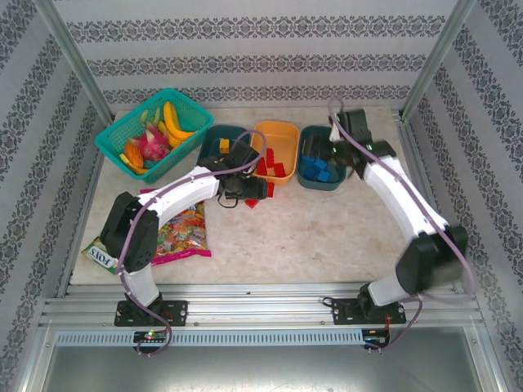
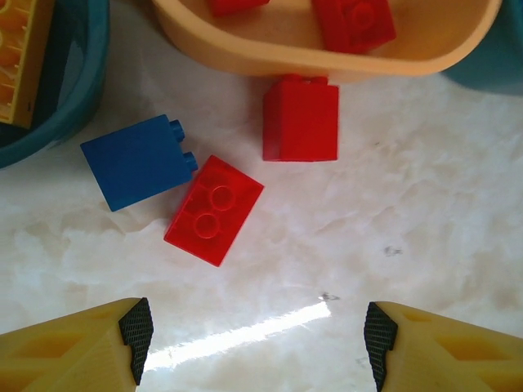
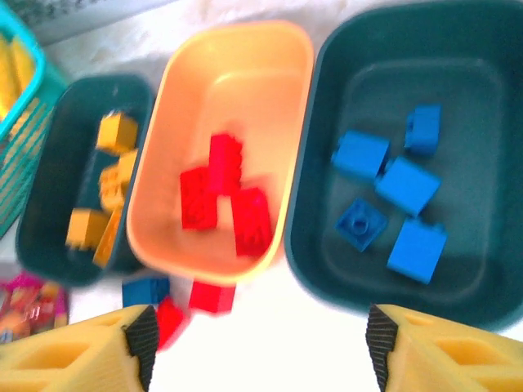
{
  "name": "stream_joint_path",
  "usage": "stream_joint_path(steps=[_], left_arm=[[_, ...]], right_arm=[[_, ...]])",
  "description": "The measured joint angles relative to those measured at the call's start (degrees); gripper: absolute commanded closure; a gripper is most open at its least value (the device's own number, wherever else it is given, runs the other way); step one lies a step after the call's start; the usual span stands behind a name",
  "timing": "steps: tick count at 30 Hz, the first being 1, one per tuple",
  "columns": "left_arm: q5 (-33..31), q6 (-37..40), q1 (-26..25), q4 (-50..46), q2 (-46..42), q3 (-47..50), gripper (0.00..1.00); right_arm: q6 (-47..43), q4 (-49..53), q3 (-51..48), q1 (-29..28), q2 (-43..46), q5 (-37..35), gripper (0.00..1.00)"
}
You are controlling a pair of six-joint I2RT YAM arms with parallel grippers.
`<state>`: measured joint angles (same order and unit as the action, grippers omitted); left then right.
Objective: Sort the legos into containers by color
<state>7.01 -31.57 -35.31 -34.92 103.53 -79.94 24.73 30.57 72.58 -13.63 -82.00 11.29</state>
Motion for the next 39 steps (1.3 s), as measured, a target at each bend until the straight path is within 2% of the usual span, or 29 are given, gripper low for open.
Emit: stream_joint_path(steps=[5,10,14,26,31,39], left_arm=[[-0.2,4.9,0.0,-1.0,4.7,0.0,0.29],[-0.9,7.7,0.0,-1.4,7.7,0.0,0.29],[-1.5,9.1,0.0,-1.5,9.2,-0.2,0.29],[-2.2,11.5,0.0,-1.8,13.6,-4.2,0.33],[-2.4,12.0,-0.1,-1.9,15.6,-7.5,0.39],[-3.4,12.5,-1.4,-2.4,18.6,-10.4,0.59]], right_arm=[[0.6,-4.2,-20.1,0.0,13.1,9.9,0.22],[2.1,-3.9,-28.6,-0.1,22.7,14.0,0.21],[4.0,-4.7,-30.2,-0.2,25.7,15.2,0.21],[5.4,-5.4,-30.4,-0.2,23.7,15.4,0.22],[5.4,-5.6,-30.4,-0.2,22.3,15.4,0.22],[5.4,-5.8,-30.3,-0.2,20.8,16.3,0.22]])
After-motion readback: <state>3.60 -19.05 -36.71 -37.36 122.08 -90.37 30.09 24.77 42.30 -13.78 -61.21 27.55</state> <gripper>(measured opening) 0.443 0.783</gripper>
